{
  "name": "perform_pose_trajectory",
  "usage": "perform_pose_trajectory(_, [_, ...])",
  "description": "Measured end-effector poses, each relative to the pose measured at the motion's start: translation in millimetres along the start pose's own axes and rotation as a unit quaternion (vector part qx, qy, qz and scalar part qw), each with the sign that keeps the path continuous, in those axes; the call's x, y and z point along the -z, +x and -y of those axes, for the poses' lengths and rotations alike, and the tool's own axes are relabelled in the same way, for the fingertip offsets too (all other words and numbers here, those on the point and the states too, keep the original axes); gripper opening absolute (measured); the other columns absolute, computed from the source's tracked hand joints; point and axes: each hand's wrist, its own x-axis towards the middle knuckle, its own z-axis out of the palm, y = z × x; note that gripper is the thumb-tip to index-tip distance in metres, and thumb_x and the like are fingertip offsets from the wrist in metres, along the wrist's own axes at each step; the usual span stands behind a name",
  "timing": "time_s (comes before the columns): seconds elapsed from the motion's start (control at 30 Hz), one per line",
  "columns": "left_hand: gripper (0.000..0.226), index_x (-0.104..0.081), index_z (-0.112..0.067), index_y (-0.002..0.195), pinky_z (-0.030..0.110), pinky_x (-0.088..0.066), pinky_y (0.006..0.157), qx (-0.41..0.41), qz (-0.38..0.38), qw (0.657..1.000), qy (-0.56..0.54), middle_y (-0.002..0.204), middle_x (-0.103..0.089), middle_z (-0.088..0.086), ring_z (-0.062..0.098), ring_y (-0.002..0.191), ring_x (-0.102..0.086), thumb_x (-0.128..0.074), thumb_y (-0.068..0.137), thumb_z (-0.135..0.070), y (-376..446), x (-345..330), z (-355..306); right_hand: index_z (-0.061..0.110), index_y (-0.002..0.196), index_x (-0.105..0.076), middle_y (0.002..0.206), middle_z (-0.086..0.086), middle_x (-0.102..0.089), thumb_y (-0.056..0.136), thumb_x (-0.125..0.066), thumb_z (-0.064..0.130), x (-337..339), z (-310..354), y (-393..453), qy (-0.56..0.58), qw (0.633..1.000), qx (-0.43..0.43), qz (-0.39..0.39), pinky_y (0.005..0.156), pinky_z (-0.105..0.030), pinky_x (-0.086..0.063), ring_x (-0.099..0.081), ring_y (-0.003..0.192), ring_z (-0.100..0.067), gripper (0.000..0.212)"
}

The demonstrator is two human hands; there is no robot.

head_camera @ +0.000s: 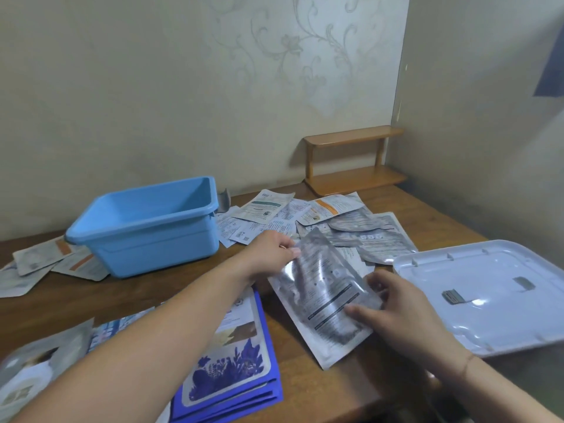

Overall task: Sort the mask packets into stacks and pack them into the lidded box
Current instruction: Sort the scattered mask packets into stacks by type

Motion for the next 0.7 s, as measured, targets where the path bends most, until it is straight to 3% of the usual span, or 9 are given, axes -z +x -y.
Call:
perform_pose_trajectory(0.07, [0.013, -0.074, -0.011, 0.094, 0.041, -0.054, 0.087, -0.009, -0.001, 0.995, -0.097, 0.1, -0.073, 0.017, 0.022, 0.084, -0.066, -0.067, 0.093, -0.022, -4, 11, -2, 0.014, 0.091, -0.065, 0.08, -0.003, -0.074, 0.076, -0.08, 0.015, 2, 8, -3, 0.225, 0.972, -0.056, 0.033, 0.065, -0.036, -0.058, -0.071, 0.071, -0.017, 0.022])
perform_pose_trajectory(0.13, [0.006, -0.073, -0.013, 0.092, 0.04, -0.057, 0.085, -0.022, -0.012, 0.982, -0.185, 0.096, -0.074, 0.015, 0.019, 0.081, -0.068, -0.07, 0.09, -0.018, -10, 21, -5, 0.002, 0.102, -0.061, 0.083, -0.013, -0.075, 0.08, -0.074, 0.003, 5, 22, -8, 0.388, 0.912, -0.102, 0.088, 0.051, -0.035, -0.057, -0.072, 0.069, -0.028, 0.025])
perform_pose_trajectory(0.23, [0.006, -0.07, -0.019, 0.093, 0.028, -0.053, 0.081, -0.056, -0.095, 0.971, -0.211, 0.096, -0.074, 0.006, 0.012, 0.081, -0.066, -0.073, 0.088, -0.017, -21, 31, -5, 0.001, 0.105, -0.059, 0.088, -0.018, -0.075, 0.081, -0.071, 0.001, 1, 35, -7, 0.428, 0.893, -0.1, 0.093, 0.048, -0.033, -0.056, -0.073, 0.072, -0.031, 0.027])
perform_pose_trajectory(0.3, [0.008, -0.069, -0.024, 0.093, 0.018, -0.048, 0.076, -0.119, -0.234, 0.958, -0.117, 0.097, -0.069, -0.007, 0.007, 0.076, -0.059, -0.072, 0.087, -0.02, -34, 34, -2, 0.001, 0.106, -0.059, 0.089, -0.018, -0.075, 0.082, -0.07, 0.001, -2, 42, -4, 0.443, 0.887, -0.097, 0.09, 0.053, -0.036, -0.058, -0.073, 0.077, -0.034, 0.027])
perform_pose_trajectory(0.37, [0.006, -0.069, -0.024, 0.087, 0.014, -0.044, 0.068, -0.2, -0.335, 0.919, -0.049, 0.088, -0.067, -0.013, 0.008, 0.073, -0.057, -0.07, 0.087, -0.017, -55, 35, 0, 0.004, 0.105, -0.059, 0.087, -0.016, -0.075, 0.084, -0.069, 0.002, -7, 51, -2, 0.43, 0.896, -0.078, 0.077, 0.049, -0.033, -0.056, -0.074, 0.074, -0.031, 0.024])
perform_pose_trajectory(0.43, [0.007, -0.07, -0.021, 0.084, 0.021, -0.048, 0.064, -0.198, -0.284, 0.932, -0.107, 0.081, -0.069, -0.008, 0.009, 0.067, -0.06, -0.067, 0.09, -0.021, -74, 34, -1, 0.012, 0.099, -0.061, 0.083, -0.009, -0.076, 0.085, -0.07, 0.005, -13, 64, -2, 0.361, 0.932, -0.021, 0.025, 0.046, -0.032, -0.054, -0.073, 0.067, -0.022, 0.018])
perform_pose_trajectory(0.53, [0.038, -0.071, -0.014, 0.1, 0.034, -0.054, 0.063, -0.045, -0.056, 0.955, -0.288, 0.099, -0.073, 0.009, 0.016, 0.075, -0.068, -0.056, 0.094, -0.048, -96, 35, -5, 0.024, 0.087, -0.061, 0.076, 0.006, -0.074, 0.082, -0.072, 0.011, -33, 87, -8, 0.13, 0.972, 0.152, -0.122, 0.048, -0.025, -0.051, -0.069, 0.064, -0.007, 0.017])
perform_pose_trajectory(0.6, [0.059, -0.071, -0.012, 0.109, 0.039, -0.055, 0.072, 0.001, 0.03, 0.935, -0.353, 0.104, -0.073, 0.014, 0.024, 0.084, -0.068, -0.048, 0.09, -0.063, -100, 41, -1, 0.024, 0.086, -0.063, 0.075, 0.009, -0.072, 0.08, -0.072, 0.013, -52, 99, -13, -0.018, 0.944, 0.273, -0.185, 0.047, -0.028, -0.05, -0.067, 0.064, -0.014, 0.016])
perform_pose_trajectory(0.7, [0.056, -0.067, -0.007, 0.117, 0.045, -0.056, 0.082, 0.013, 0.02, 0.913, -0.408, 0.105, -0.071, 0.02, 0.024, 0.085, -0.066, -0.048, 0.095, -0.055, -101, 49, 11, 0.024, 0.085, -0.063, 0.082, 0.01, -0.069, 0.079, -0.063, 0.02, -74, 107, -15, -0.131, 0.906, 0.361, -0.179, 0.043, -0.028, -0.046, -0.065, 0.069, -0.019, 0.007])
